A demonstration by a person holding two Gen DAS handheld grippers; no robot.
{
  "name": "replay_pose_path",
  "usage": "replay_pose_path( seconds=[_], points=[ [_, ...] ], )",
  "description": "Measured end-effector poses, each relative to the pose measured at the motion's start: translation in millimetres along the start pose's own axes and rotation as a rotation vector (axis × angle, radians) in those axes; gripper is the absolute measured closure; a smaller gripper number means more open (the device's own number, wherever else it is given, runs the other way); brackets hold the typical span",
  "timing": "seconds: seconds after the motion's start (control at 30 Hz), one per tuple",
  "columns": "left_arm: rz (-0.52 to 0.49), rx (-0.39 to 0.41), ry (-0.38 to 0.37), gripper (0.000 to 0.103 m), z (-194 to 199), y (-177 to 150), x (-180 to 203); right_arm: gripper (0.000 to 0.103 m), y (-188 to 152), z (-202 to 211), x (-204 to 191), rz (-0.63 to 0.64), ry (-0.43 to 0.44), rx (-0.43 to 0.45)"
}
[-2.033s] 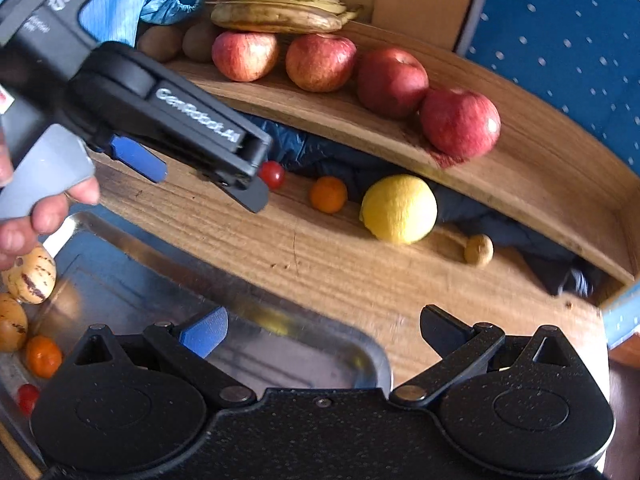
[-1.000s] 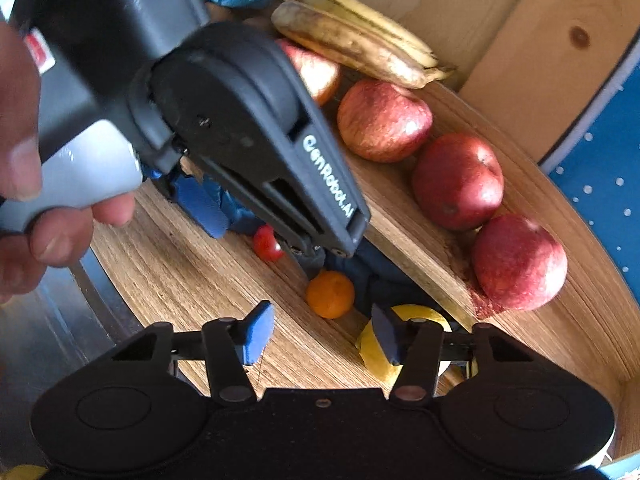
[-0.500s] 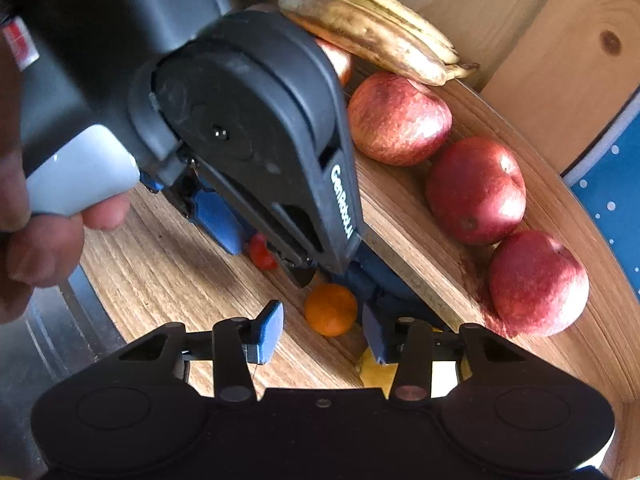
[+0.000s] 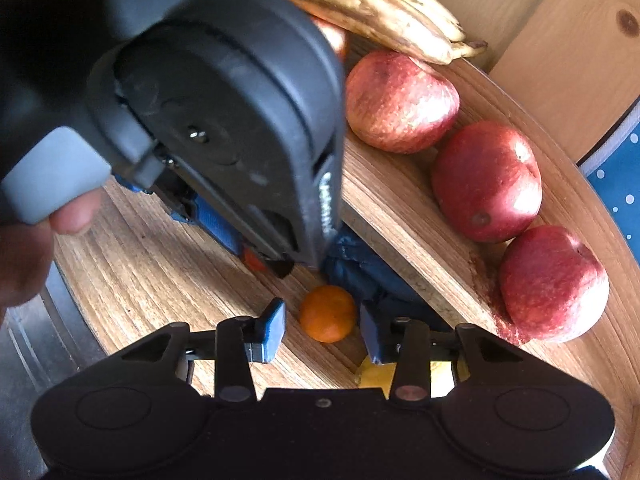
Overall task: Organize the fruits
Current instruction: 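Grasp a red cherry tomato with the left tool while the right tool grasps a small orange, then carry the cherry tomato with the left tool while the right tool carries the small orange to the tray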
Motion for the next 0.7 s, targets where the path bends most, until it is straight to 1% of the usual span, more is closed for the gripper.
replay_pose_path(
  seconds=[0.1, 0.2, 0.33, 0.7],
  points=[
    [-0.004, -0.005, 0.012, 0.078, -0.8, 1.7, 1.4, 0.066, 1.6, 2.4, 3.1, -0.008, 0.001, -0.003],
    [-0.01, -0.005, 0.01, 0.079, -0.8, 2.6, 1.4, 0.07, 2.1, 2.0, 6.0, -0.004, -0.008, 0.0],
    [-0.022, -0.004, 0.011, 0.079, 0.6, 1.2, 1.8, 0.07, -1.1, 5.4, 8.8, -0.01, -0.011, 0.005],
    [-0.056, -0.006, 0.021, 0.08, 23.7, -12.7, -7.0, 0.07, -9.8, 24.6, 6.0, -0.026, 0.0, 0.037]
  ],
)
Point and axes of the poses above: each gripper's, at about its wrist camera, not at the fingertips, and z roughly against the way its jaws point, x to its right, y to its top, the point moved 2 cm from there along -z, roughly the way its jaws point, and after that the axes turned 11 degrees about -z, right-handed, at the moved point
